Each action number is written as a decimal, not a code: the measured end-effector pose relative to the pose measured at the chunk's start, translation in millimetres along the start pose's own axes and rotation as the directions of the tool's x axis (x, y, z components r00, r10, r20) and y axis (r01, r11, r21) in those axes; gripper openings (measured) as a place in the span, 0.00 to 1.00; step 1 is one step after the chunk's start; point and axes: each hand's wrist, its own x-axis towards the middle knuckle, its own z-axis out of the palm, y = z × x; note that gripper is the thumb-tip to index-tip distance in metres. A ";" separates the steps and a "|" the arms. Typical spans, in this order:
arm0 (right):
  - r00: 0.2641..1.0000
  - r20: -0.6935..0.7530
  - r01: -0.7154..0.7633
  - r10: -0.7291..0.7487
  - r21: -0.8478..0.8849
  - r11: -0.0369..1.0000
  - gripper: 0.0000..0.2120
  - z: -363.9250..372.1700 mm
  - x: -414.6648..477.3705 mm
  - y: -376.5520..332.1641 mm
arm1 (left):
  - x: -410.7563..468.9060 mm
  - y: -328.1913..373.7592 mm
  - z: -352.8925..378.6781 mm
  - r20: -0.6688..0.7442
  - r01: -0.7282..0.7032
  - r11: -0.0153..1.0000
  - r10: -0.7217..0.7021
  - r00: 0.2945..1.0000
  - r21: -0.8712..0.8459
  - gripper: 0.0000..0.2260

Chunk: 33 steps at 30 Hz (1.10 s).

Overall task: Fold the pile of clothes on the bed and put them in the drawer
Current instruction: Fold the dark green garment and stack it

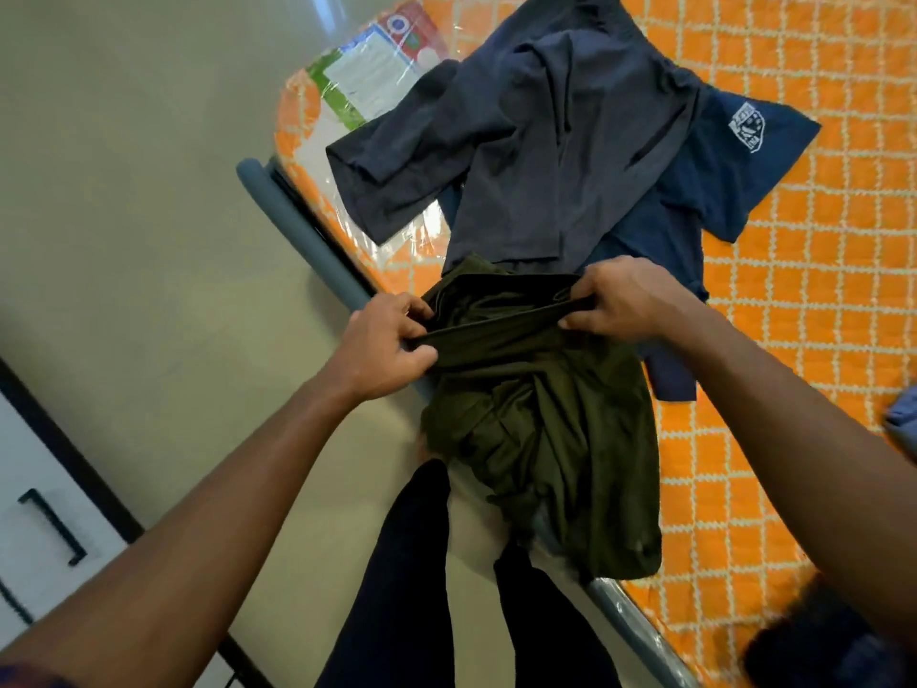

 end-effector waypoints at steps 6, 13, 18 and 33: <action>0.784 -0.610 0.082 0.110 0.277 0.957 0.08 1.6 -48.5 15.7 | -32.5 24.6 5.7 0.105 -0.174 0.922 0.146 0.984 0.345 0.27; 0.517 -0.707 0.104 0.483 0.612 0.784 0.16 -4.1 -108.3 44.9 | -63.6 51.4 -3.2 0.109 -0.006 0.774 -0.081 0.991 0.633 0.16; 0.629 -0.759 0.203 0.168 0.369 0.907 0.15 -34.5 -126.6 25.9 | -124.1 38.0 -38.8 -0.051 0.289 0.844 -0.300 0.953 0.452 0.19; 0.625 -0.777 0.516 0.076 0.484 0.707 0.12 -23.5 -170.8 -210.3 | -369.2 38.4 -79.7 -0.545 -0.203 0.505 -0.768 0.337 -0.839 0.09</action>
